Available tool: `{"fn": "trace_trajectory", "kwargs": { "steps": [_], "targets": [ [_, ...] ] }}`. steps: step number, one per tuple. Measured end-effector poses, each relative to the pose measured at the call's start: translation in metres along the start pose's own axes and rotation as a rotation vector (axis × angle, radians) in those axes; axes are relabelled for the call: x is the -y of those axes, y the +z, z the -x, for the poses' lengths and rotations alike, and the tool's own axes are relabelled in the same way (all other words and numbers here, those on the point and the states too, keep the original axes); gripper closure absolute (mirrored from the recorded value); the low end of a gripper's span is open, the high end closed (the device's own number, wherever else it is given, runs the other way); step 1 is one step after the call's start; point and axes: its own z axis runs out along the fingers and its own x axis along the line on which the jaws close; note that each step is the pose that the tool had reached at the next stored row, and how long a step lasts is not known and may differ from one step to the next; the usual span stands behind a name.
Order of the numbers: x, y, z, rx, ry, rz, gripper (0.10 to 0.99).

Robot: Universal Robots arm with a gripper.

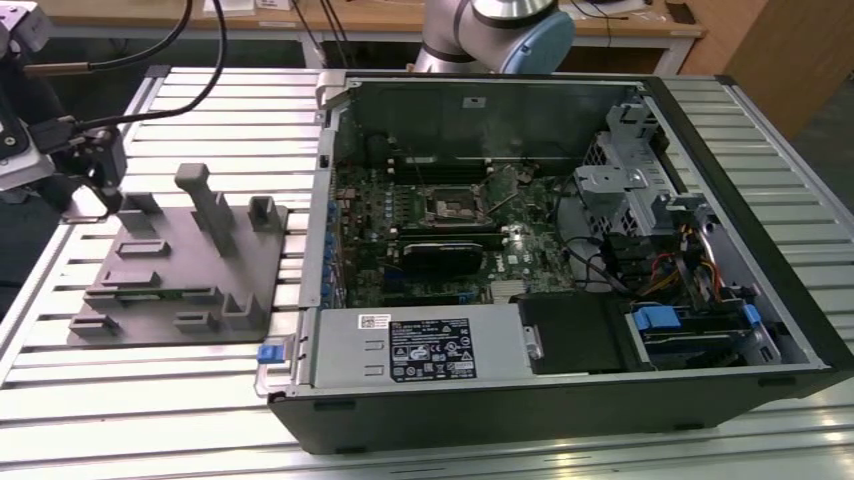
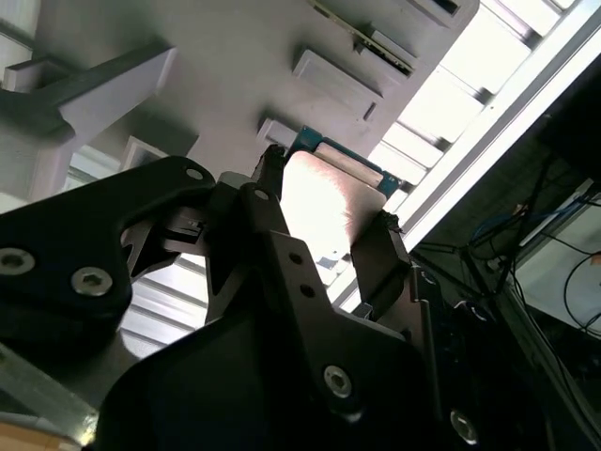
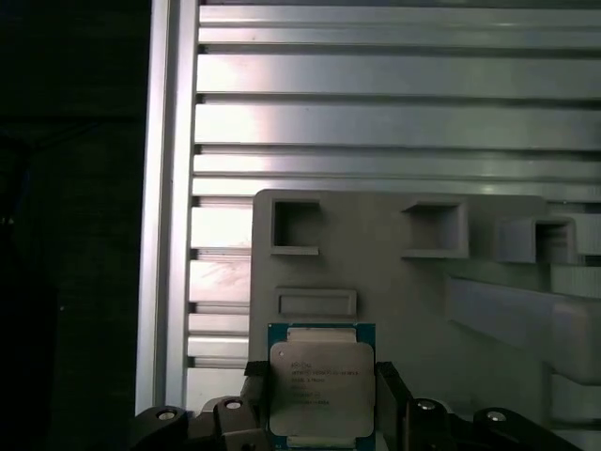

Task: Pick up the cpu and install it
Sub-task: 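Pick up the cpu and move it towards the insertion slot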

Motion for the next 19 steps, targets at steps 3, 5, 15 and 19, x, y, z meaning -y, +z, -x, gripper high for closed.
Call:
{"fn": "trace_trajectory", "kwargs": {
  "steps": [3,5,15,19],
  "targets": [
    [-0.0003,-0.0048,-0.0001,0.0000,0.000,0.000,0.545],
    [-0.0006,-0.0083,-0.0001,0.0001,0.000,0.000,0.545],
    [-0.0019,-0.0280,-0.0003,0.0000,0.000,0.000,0.545],
    [-0.0024,-0.0354,-0.0004,0.0001,0.000,0.000,0.545]
  ]
}}
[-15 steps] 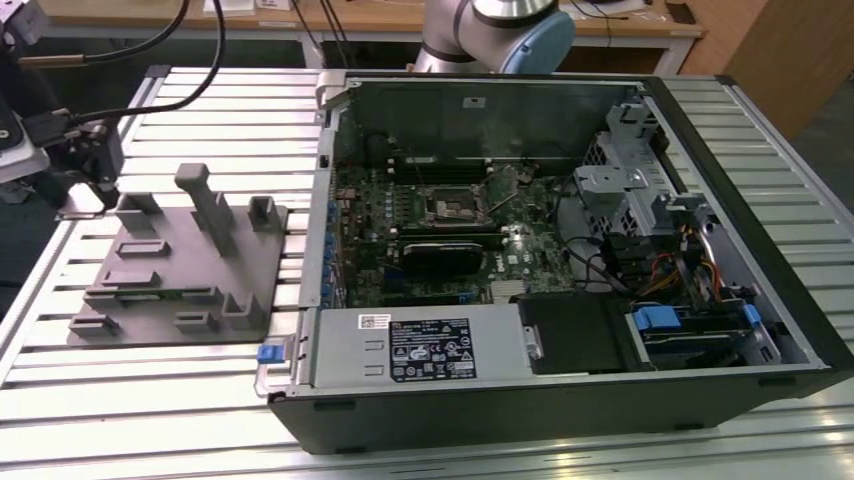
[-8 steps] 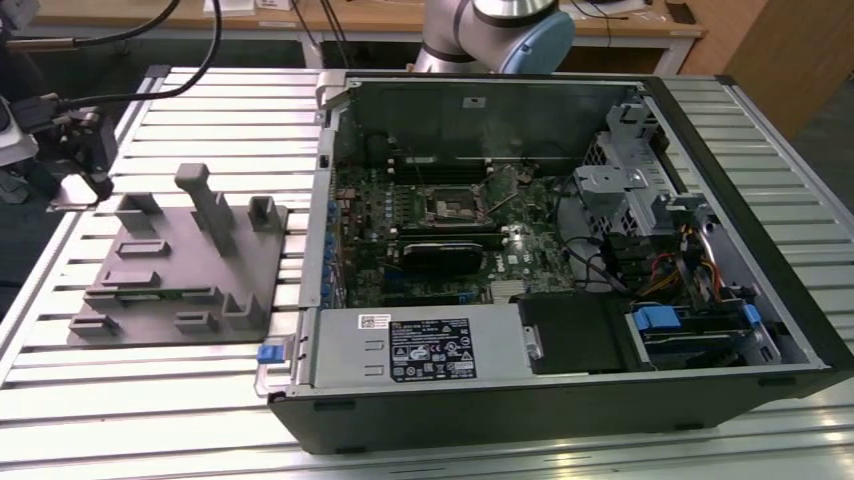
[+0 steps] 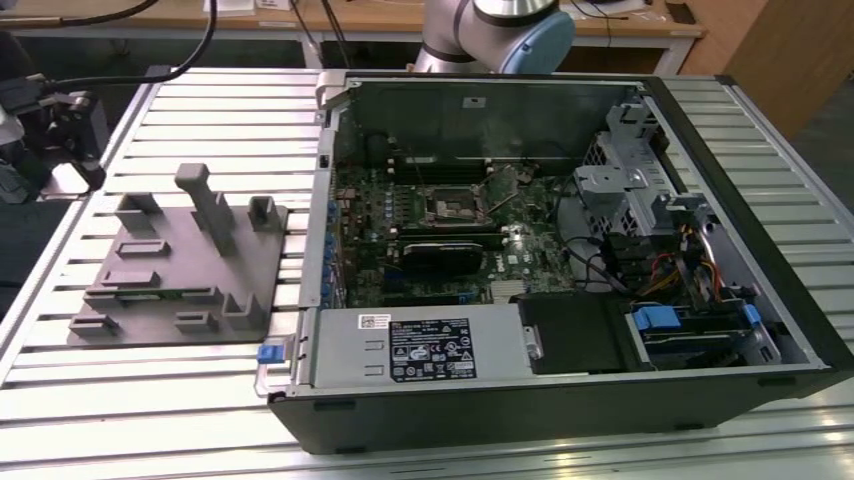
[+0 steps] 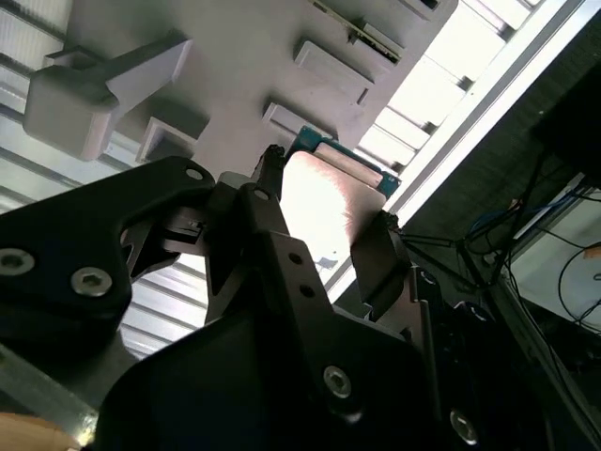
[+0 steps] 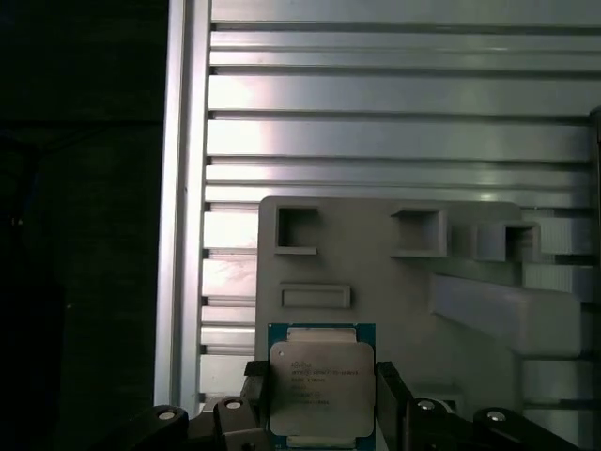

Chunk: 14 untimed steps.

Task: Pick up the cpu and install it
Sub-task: 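Pick up the cpu and move it towards the insertion slot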

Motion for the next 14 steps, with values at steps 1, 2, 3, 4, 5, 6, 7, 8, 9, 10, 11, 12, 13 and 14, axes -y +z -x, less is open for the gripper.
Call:
{"fn": "trace_trajectory", "kwargs": {
  "steps": [1,2,3,4,5,6,7,8,9,10,11,12,13,14],
  "targets": [
    [-0.0001,-0.0018,0.0000,-0.0001,0.000,0.000,0.545],
    [-0.0002,-0.0035,0.0000,-0.0001,0.000,0.000,0.545],
    [-0.0003,-0.0050,-0.0001,-0.0001,0.000,0.000,0.545],
    [-0.0004,-0.0065,-0.0001,-0.0001,0.000,0.000,0.545],
    [-0.0005,-0.0079,-0.0001,-0.0001,0.000,0.000,0.545],
    [-0.0006,-0.0094,-0.0001,0.0000,0.000,0.000,0.545],
    [-0.0007,-0.0110,-0.0001,0.0000,0.000,0.000,0.545],
    [-0.0008,-0.0125,-0.0001,0.0000,0.000,0.000,0.545],
    [-0.0010,-0.0141,-0.0002,-0.0001,0.000,0.000,0.545],
    [-0.0011,-0.0158,-0.0002,0.0000,0.000,0.000,0.545],
    [-0.0012,-0.0176,-0.0002,0.0000,0.000,0.000,0.545],
    [-0.0013,-0.0195,-0.0002,-0.0001,0.000,0.000,0.545],
    [-0.0014,-0.0213,-0.0002,0.0000,0.000,0.000,0.545],
    [-0.0016,-0.0232,-0.0003,0.0000,0.000,0.000,0.545]
  ]
}}
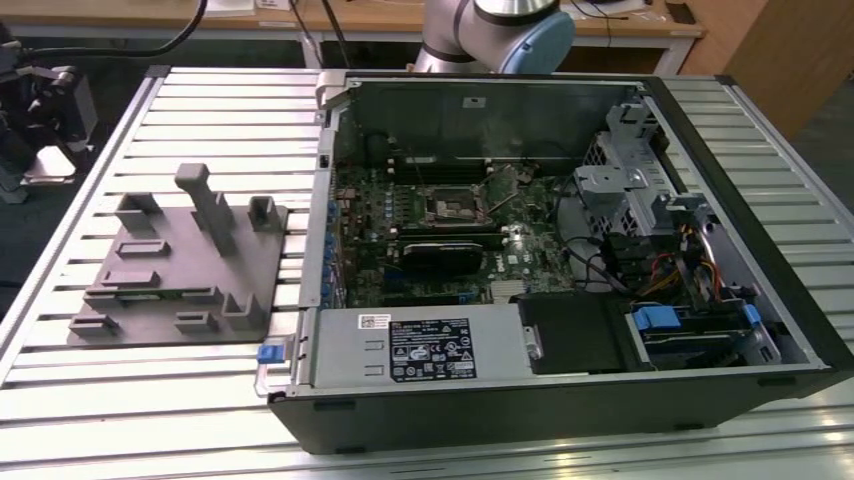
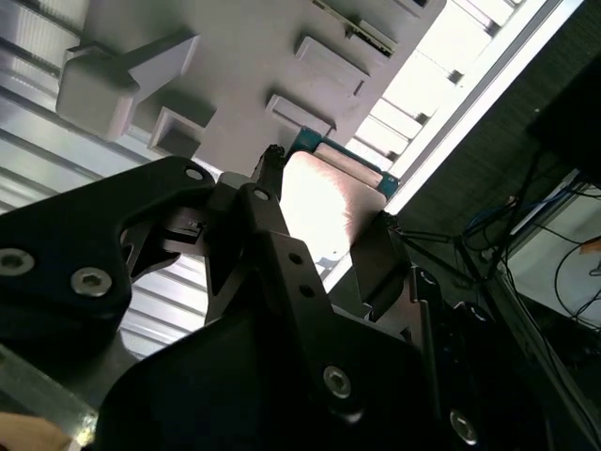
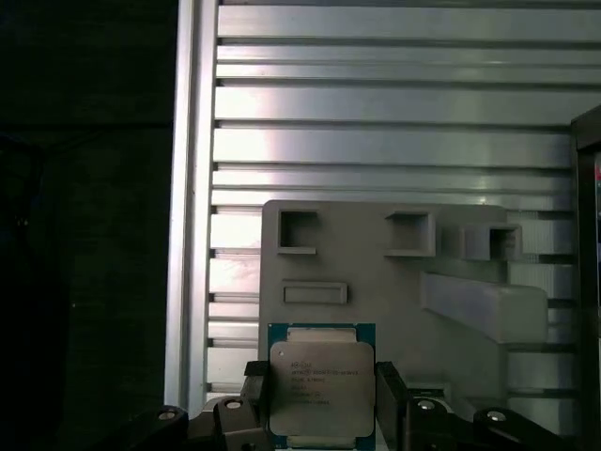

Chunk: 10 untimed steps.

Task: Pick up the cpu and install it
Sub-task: 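Pick up the cpu and move it towards the insertion slot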

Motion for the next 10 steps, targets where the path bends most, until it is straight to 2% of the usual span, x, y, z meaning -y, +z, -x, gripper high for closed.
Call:
{"fn": "trace_trajectory", "kwargs": {
  "steps": [10],
  "targets": [
    [-0.0011,-0.0167,-0.0002,0.0000,0.000,0.000,0.545]
  ]
}}
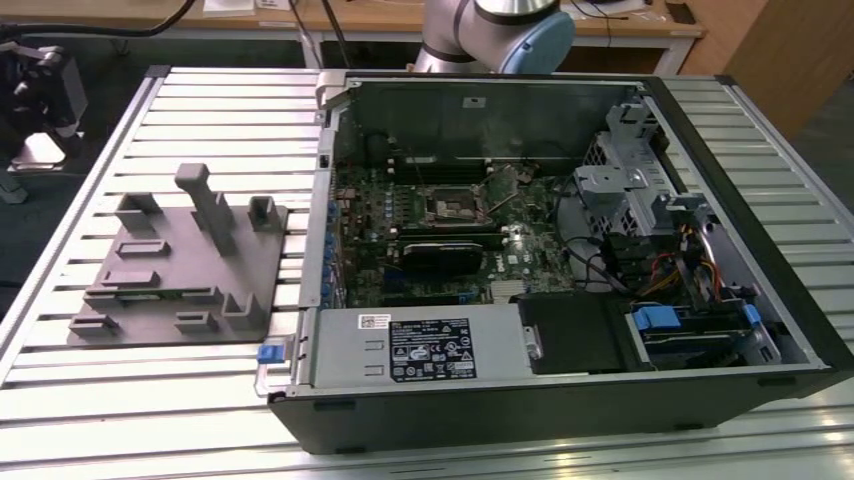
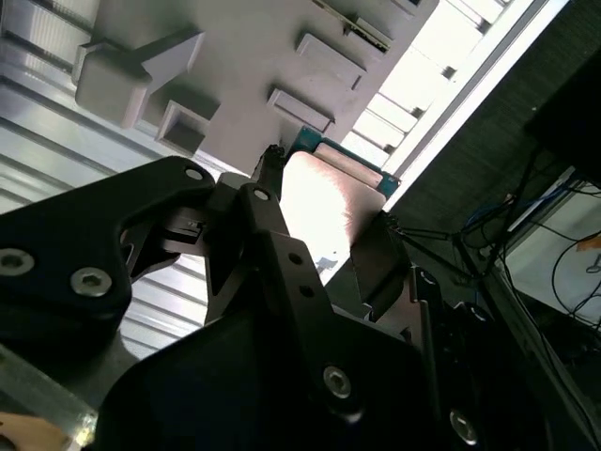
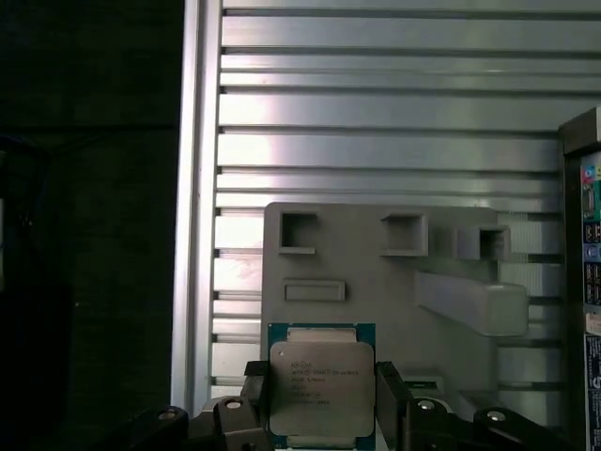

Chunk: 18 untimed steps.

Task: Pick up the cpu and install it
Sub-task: 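Pick up the cpu and move it towards the insertion slot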

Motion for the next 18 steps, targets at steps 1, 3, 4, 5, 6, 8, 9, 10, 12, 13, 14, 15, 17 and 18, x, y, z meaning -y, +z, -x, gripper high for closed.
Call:
{"fn": "trace_trajectory", "kwargs": {
  "steps": [1,3,4,5,6,8,9,10,12,13,14,15,17,18],
  "targets": [
    [-0.0001,-0.0017,0.0000,-0.0001,0.000,0.000,0.545],
    [-0.0003,-0.0050,0.0000,-0.0001,0.000,0.000,0.545],
    [-0.0004,-0.0065,0.0000,0.0000,0.000,0.000,0.545],
    [-0.0005,-0.0080,-0.0001,0.0000,0.000,0.000,0.545],
    [-0.0007,-0.0097,-0.0001,0.0001,0.000,0.000,0.545],
    [-0.0009,-0.0138,-0.0001,0.0000,0.000,0.000,0.545],
    [-0.0011,-0.0158,-0.0001,-0.0001,0.000,0.000,0.545],
    [-0.0012,-0.0179,-0.0002,-0.0001,0.000,0.000,0.545],
    [-0.0015,-0.0225,-0.0002,0.0000,0.000,0.000,0.545],
    [-0.0017,-0.0249,-0.0003,0.0000,0.000,0.000,0.545],
    [-0.0019,-0.0272,-0.0002,-0.0001,0.000,0.000,0.545],
    [-0.0020,-0.0295,-0.0003,0.0000,0.000,0.000,0.545],
    [-0.0024,-0.0347,-0.0003,0.0000,0.000,0.000,0.545],
    [-0.0026,-0.0372,-0.0004,-0.0001,0.000,0.000,0.545]
  ]
}}
